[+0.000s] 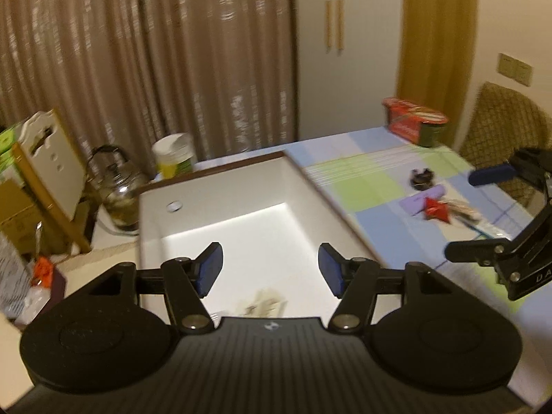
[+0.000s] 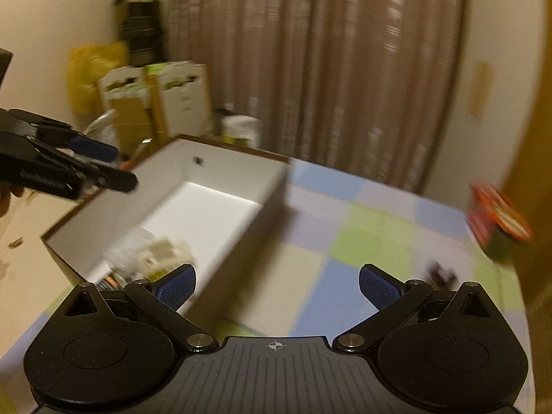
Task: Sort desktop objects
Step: 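Move both grippers back over the table items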
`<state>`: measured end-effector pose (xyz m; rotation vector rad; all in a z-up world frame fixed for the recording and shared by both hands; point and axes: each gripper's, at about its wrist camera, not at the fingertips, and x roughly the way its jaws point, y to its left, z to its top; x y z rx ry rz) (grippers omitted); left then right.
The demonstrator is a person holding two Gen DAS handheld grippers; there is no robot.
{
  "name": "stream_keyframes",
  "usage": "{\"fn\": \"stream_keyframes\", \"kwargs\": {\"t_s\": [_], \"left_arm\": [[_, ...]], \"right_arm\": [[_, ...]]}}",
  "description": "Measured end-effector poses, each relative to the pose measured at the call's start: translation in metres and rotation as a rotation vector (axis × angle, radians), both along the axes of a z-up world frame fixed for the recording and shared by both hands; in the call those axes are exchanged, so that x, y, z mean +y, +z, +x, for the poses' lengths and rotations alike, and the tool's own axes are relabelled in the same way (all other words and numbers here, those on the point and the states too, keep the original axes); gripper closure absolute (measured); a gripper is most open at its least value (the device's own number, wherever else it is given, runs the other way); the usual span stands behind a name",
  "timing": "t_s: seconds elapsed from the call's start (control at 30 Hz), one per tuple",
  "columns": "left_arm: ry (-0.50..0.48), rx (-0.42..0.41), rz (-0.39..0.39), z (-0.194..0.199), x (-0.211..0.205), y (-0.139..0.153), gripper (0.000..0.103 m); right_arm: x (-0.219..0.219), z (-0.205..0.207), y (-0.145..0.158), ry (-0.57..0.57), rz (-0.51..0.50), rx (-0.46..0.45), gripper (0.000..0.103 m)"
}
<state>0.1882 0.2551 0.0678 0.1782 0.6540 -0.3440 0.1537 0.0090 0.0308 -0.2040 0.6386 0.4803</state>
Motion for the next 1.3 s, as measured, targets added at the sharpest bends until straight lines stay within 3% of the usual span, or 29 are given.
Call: {"fn": "stream_keyframes", "kwargs": {"t_s": [0.17,0.27,0.37,0.47,0.63,0.83,0.97,1.03,1.3], "left_arm": [[-0.110,-0.016,-0.015,-0.006,-0.043,0.006,0.037],[-0.186,0.000,-0.024,-0.011,-0.074,0.002,0.036],[-0.255,0.022,-0.028,-0.020,-0.105,-0.005,0.028],[-0.316,0.047,-0.026,-0.031,-0.135,-0.014,0.027],[-0.360,0.087,-0.015,-0.050,-0.179,-0.031,0.016],[-0.301,0.148,-0.017,-0.071,-0.228,-0.054,0.009],[-0.177,0.191,-0.027,-0.082,-0.263,-0.067,0.007],[-0.124,0.210,-0.046,-0.090,-0.279,-0.072,0.001],[0.033,0.278,-0.024,-0.116,-0.322,-0.090,0.001]], "right_arm": [[-0.062,-0.036,-0.013,-0.165,-0.012,0.044,0.000],[-0.094,-0.057,-0.021,-0.254,-0.018,0.079,0.000],[-0.123,-0.080,-0.027,-0.335,-0.034,0.104,0.000],[-0.146,-0.097,-0.029,-0.394,-0.037,0.127,0.000],[-0.185,-0.110,-0.030,-0.421,-0.027,0.146,0.000],[-0.241,-0.098,-0.039,-0.334,-0.002,0.170,0.000],[-0.274,-0.084,-0.045,-0.223,-0.012,0.207,0.000],[-0.288,-0.079,-0.049,-0.158,-0.016,0.216,0.000],[-0.321,-0.065,-0.064,-0.028,-0.027,0.273,0.000]]}}
